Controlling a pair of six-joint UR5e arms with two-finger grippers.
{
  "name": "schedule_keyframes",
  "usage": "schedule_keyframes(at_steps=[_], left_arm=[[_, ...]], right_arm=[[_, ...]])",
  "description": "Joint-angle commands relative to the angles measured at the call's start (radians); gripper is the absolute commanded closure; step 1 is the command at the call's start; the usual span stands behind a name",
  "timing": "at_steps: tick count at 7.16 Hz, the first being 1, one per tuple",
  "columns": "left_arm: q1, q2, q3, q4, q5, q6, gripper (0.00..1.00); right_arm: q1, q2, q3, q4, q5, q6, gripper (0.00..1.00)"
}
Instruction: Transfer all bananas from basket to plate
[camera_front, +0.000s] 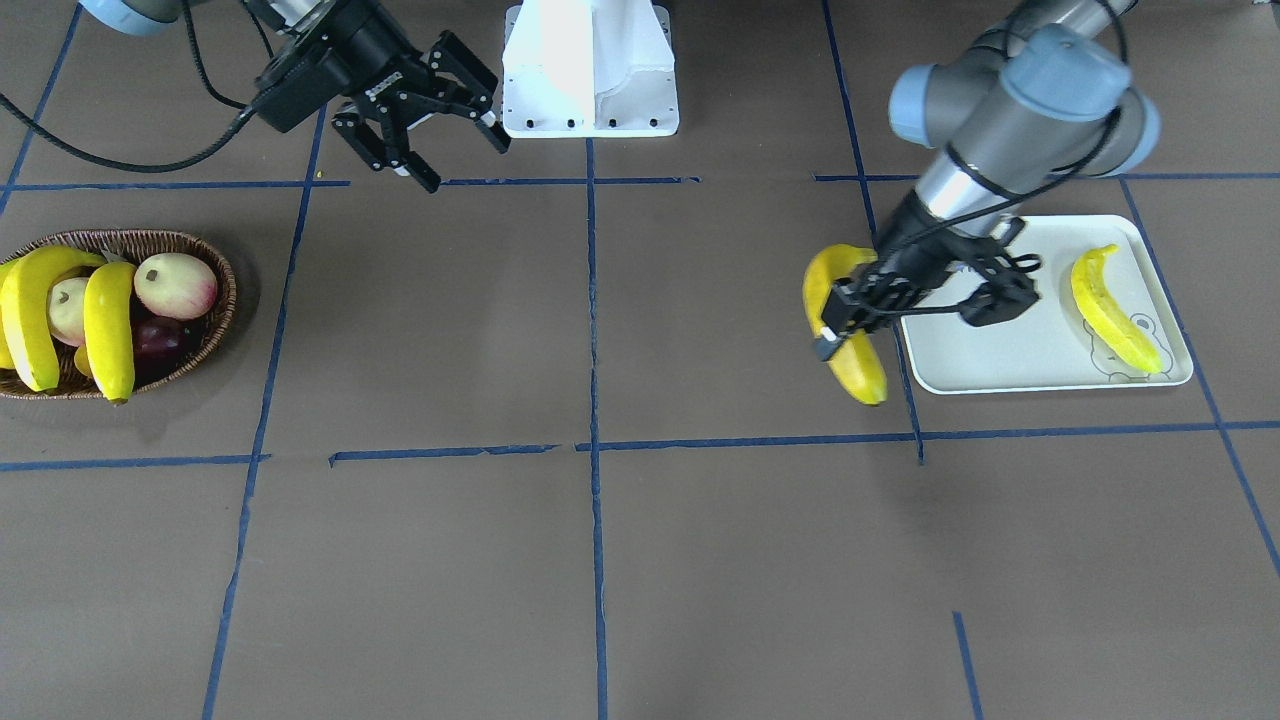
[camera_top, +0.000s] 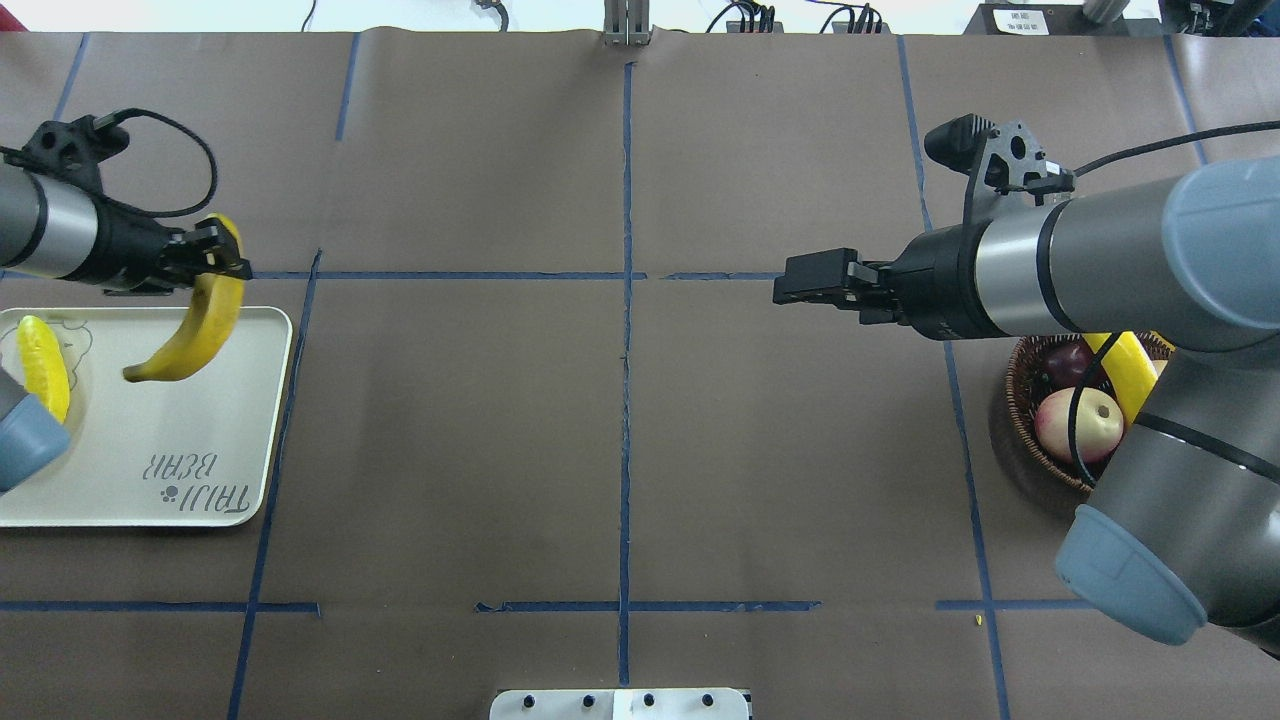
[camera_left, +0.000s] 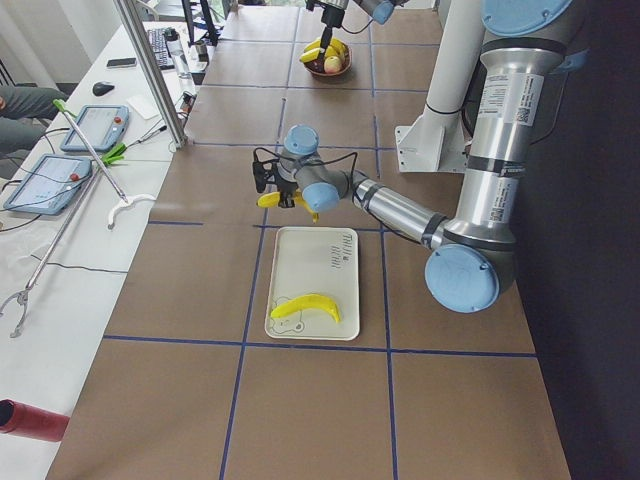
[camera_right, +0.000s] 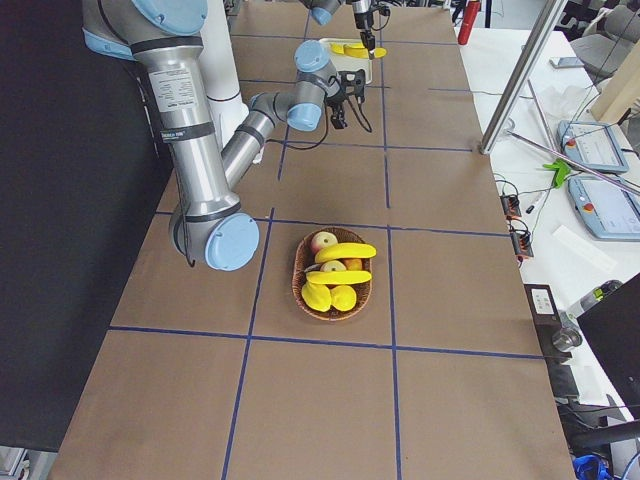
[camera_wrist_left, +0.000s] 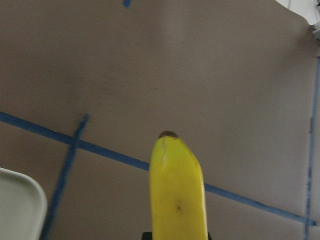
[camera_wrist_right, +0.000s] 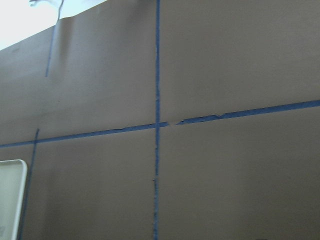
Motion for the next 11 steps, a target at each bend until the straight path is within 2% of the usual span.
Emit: schedule_keyframes(at_steps=[1, 2, 3, 4, 5, 6, 8, 9, 10, 11], left_arm=[[-0.011, 0.106, 0.037, 0.003, 0.065, 0.102, 1.0], [-0.011, 0.107, 0.067, 0.0, 0.07, 0.102, 1.0], [-0.009, 0.107, 0.087, -0.002, 0.097, 0.102, 0.94], [-0.009, 0.106, 0.125, -0.006, 0.114, 0.113, 0.23], [-0.009, 0.121, 0.151, -0.046, 0.166, 0.152, 0.01], [-0.008, 0.152, 0.154, -0.119, 0.169, 0.153, 0.0], [-0.006, 0.147, 0.118, -0.135, 0.16, 0.139, 0.0], [-0.006, 0.146, 0.081, -0.132, 0.124, 0.133, 0.0], [-0.014, 0.143, 0.028, -0.123, 0.011, 0.127, 0.0], [-0.016, 0.141, -0.005, -0.119, -0.017, 0.093, 0.0]], right_arm=[[0.016, -0.008, 0.008, -0.096, 0.011, -0.076, 0.0], [0.026, -0.032, 0.008, -0.096, 0.011, -0.088, 0.0], [0.04, -0.066, 0.016, -0.093, 0.014, -0.149, 0.0], [0.06, -0.087, 0.022, -0.093, 0.04, -0.169, 0.0], [0.092, -0.106, 0.022, -0.091, 0.089, -0.176, 0.0], [0.111, -0.122, 0.023, -0.091, 0.106, -0.212, 0.0], [0.188, -0.211, 0.022, -0.082, 0.167, -0.35, 0.0], [0.247, -0.268, 0.02, -0.081, 0.21, -0.446, 0.0], [0.285, -0.34, 0.019, -0.078, 0.225, -0.543, 0.0], [0.333, -0.392, 0.014, -0.079, 0.254, -0.646, 0.0]])
